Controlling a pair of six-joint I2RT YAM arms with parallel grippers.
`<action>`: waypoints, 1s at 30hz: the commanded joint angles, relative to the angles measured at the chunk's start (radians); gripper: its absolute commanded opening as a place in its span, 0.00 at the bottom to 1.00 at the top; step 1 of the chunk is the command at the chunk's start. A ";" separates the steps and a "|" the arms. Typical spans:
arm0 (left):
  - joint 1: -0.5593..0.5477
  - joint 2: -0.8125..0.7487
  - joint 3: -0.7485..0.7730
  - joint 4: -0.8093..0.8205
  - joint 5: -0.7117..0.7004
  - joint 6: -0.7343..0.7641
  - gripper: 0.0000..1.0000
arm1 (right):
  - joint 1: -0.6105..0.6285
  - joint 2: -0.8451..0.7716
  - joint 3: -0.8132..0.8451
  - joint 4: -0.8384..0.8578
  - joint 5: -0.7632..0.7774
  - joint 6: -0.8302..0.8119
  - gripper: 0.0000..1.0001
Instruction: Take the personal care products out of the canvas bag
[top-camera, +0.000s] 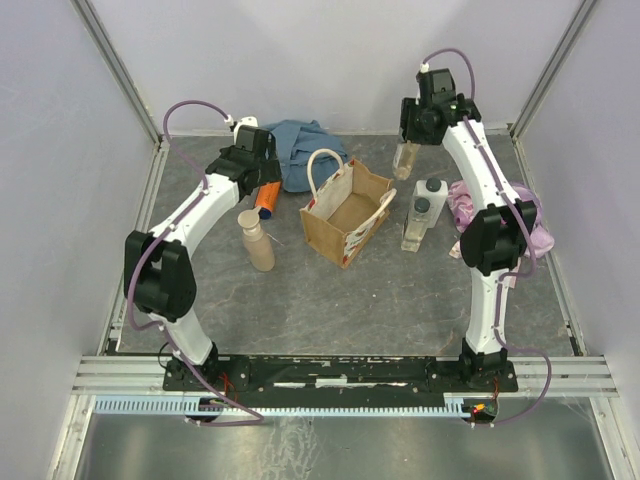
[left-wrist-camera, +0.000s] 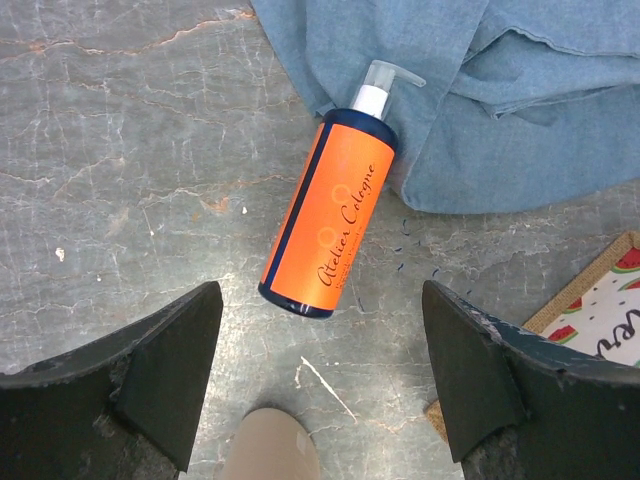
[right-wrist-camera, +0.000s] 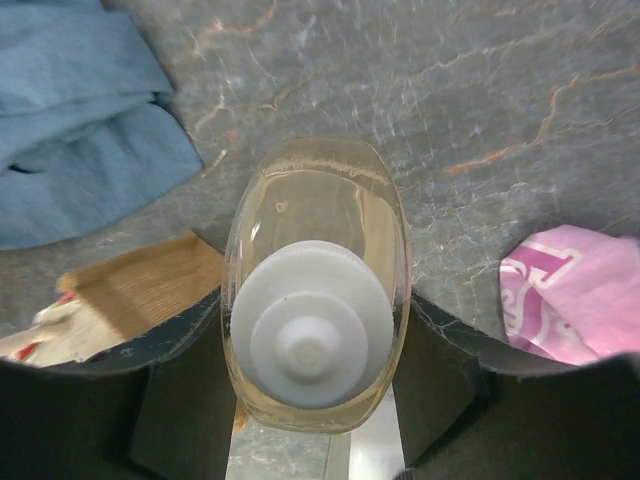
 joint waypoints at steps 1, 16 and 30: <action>0.005 0.055 0.057 0.038 0.005 0.012 0.86 | -0.012 -0.013 -0.102 0.273 -0.018 -0.002 0.54; 0.025 0.270 0.200 0.068 -0.011 0.077 0.86 | -0.011 0.023 -0.264 0.337 0.006 -0.040 0.90; 0.070 0.542 0.495 -0.069 0.022 0.112 0.86 | -0.011 -0.247 -0.428 0.379 0.020 -0.050 1.00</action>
